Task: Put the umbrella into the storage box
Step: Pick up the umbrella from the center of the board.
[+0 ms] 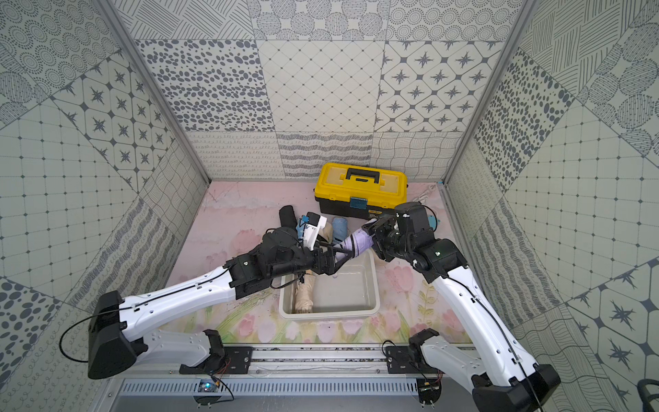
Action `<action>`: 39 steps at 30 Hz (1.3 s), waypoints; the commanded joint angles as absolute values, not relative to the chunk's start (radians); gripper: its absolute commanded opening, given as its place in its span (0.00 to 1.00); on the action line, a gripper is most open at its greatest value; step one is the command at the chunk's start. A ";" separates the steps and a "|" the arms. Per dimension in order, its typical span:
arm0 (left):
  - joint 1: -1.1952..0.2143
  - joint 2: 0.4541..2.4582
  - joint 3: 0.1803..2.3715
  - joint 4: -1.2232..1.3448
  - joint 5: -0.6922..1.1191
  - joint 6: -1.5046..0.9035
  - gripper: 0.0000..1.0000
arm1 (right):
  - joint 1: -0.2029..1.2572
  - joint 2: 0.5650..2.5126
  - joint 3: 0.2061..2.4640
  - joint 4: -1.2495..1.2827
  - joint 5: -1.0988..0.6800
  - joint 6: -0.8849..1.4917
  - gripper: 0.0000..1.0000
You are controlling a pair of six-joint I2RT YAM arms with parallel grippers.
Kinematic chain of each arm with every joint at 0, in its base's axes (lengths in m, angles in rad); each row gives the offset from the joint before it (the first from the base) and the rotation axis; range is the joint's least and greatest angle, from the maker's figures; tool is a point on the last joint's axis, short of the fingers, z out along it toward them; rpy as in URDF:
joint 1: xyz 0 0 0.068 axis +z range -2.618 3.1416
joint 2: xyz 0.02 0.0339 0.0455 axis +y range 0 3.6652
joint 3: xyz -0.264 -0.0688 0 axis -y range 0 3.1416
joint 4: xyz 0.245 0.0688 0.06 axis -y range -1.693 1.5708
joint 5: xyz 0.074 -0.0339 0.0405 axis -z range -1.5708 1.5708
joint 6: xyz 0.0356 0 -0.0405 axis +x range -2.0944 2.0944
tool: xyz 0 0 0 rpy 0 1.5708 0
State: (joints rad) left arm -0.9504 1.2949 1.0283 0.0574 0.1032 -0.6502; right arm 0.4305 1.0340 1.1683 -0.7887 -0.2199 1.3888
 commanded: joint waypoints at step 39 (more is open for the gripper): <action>-0.833 1.265 1.116 -0.149 0.164 -0.874 0.00 | 0.468 0.952 1.167 -0.737 -0.028 0.471 0.94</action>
